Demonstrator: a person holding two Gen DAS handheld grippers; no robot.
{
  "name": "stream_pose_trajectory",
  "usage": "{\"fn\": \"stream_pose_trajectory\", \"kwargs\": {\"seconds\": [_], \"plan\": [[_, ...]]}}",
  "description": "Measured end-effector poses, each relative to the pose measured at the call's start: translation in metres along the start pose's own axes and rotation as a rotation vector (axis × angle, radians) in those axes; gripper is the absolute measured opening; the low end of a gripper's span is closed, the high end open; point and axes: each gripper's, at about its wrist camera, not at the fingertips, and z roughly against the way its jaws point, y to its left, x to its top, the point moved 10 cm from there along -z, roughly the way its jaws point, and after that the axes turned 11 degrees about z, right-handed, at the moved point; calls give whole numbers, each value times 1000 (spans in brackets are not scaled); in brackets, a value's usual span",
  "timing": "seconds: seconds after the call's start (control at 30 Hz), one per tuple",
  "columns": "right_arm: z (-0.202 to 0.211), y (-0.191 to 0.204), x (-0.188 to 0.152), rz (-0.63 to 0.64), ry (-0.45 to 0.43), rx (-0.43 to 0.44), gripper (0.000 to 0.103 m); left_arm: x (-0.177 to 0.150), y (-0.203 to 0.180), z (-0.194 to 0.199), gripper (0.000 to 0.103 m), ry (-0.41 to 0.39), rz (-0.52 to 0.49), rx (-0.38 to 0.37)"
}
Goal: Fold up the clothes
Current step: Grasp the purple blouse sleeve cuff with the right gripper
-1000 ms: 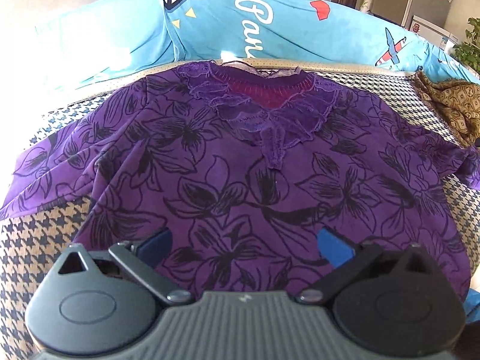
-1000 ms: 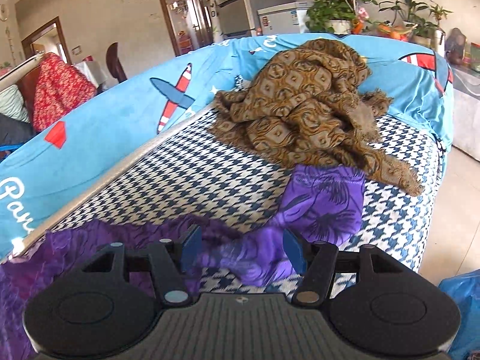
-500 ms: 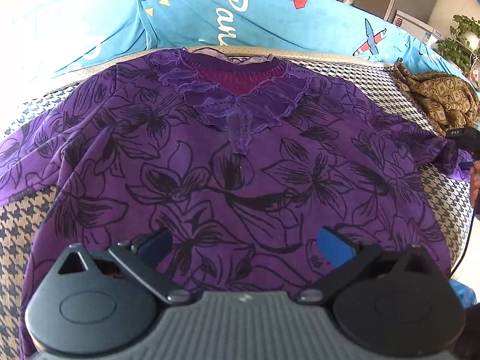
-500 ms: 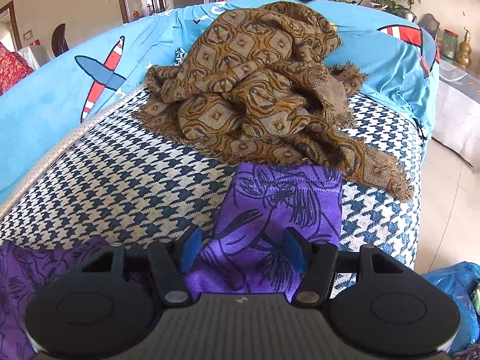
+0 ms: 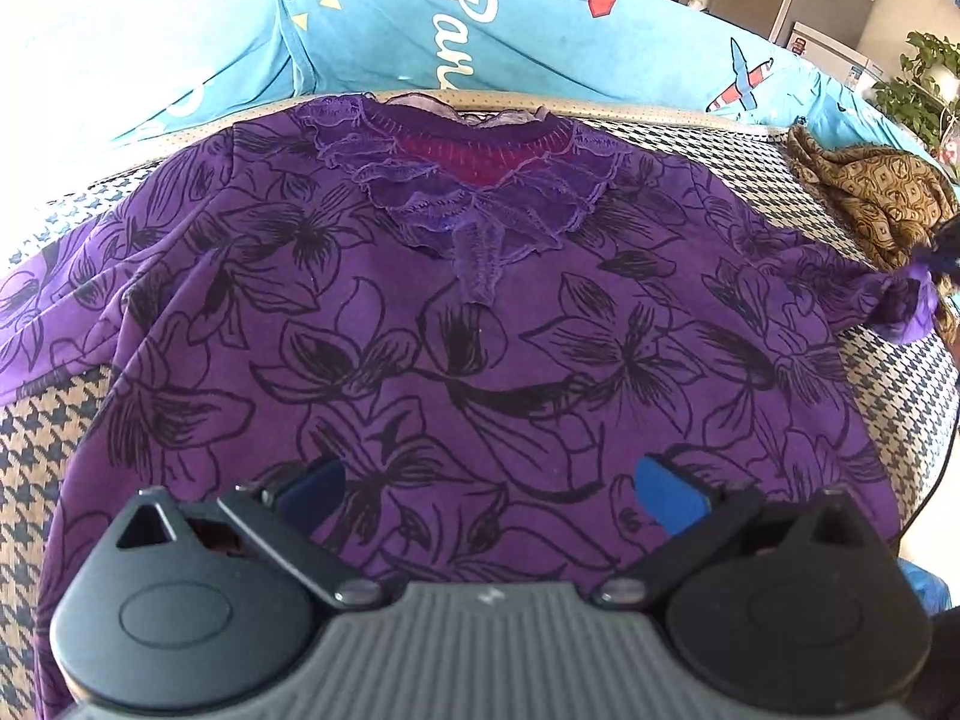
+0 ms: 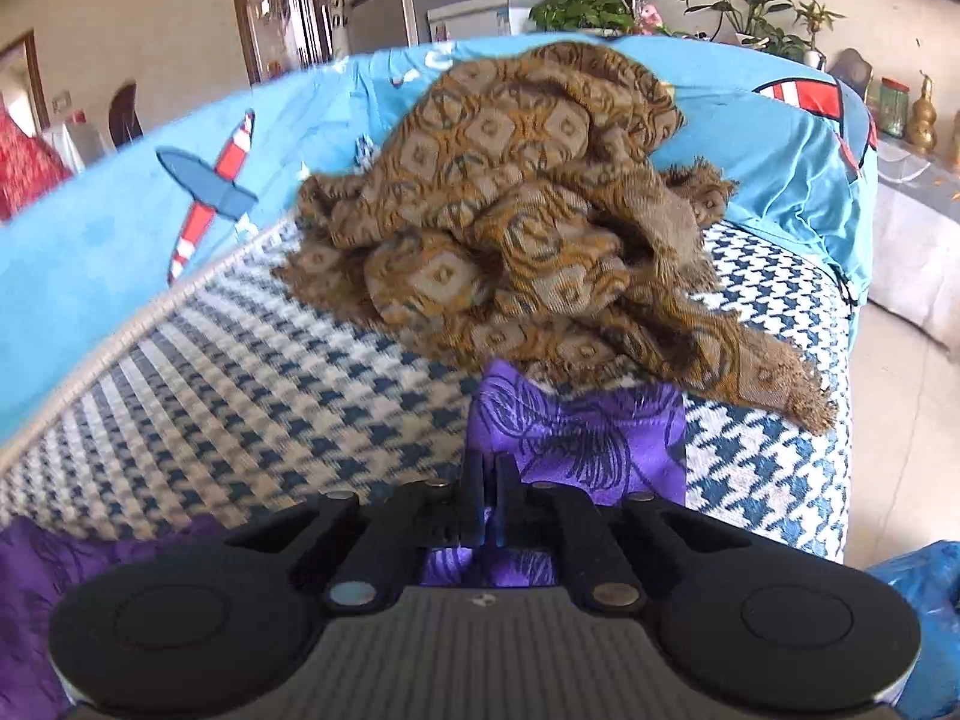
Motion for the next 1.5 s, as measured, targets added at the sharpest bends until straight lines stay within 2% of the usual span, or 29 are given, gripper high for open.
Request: {"fn": "stream_pose_trajectory", "kwargs": {"seconds": [0.13,0.2,0.4,0.5,0.53,0.63,0.73,0.8,0.87,1.03,1.1,1.23,1.37,1.5], "plan": [[58,-15,49,-140,-239,43,5,-2,1,-3,103,5,-4,8],[76,-30,53,-186,-262,-6,5,-3,1,-3,103,3,-11,10],[56,-78,4,-270,0,-140,11,-1,-1,5,103,-38,-42,16],[51,-106,-11,-365,22,-157,20,-1,0,9,103,-55,-58,23],[50,-114,-18,-395,29,-163,20,-1,0,9,103,-54,-59,25],[44,-119,-32,-411,80,-146,21,-2,3,9,103,-49,-54,33],[32,-106,-40,-397,139,-68,25,-2,6,8,103,-51,-46,39],[28,-105,-43,-442,146,-38,28,-2,7,6,103,-46,-36,40],[25,-107,-45,-480,147,-25,39,-2,8,4,103,-37,-28,38],[16,-110,-47,-483,155,-23,45,-2,6,-1,103,-23,-13,25],[13,-113,-46,-479,155,-38,52,-3,3,-3,103,-21,-17,23],[6,-115,-46,-461,154,-60,55,-5,-1,-6,103,-18,-31,25],[-1,-110,-43,-436,141,-50,64,-6,-4,-9,103,-14,-38,27],[-6,-102,-39,-404,128,-38,65,-6,-5,-10,103,-11,-40,29]]}}
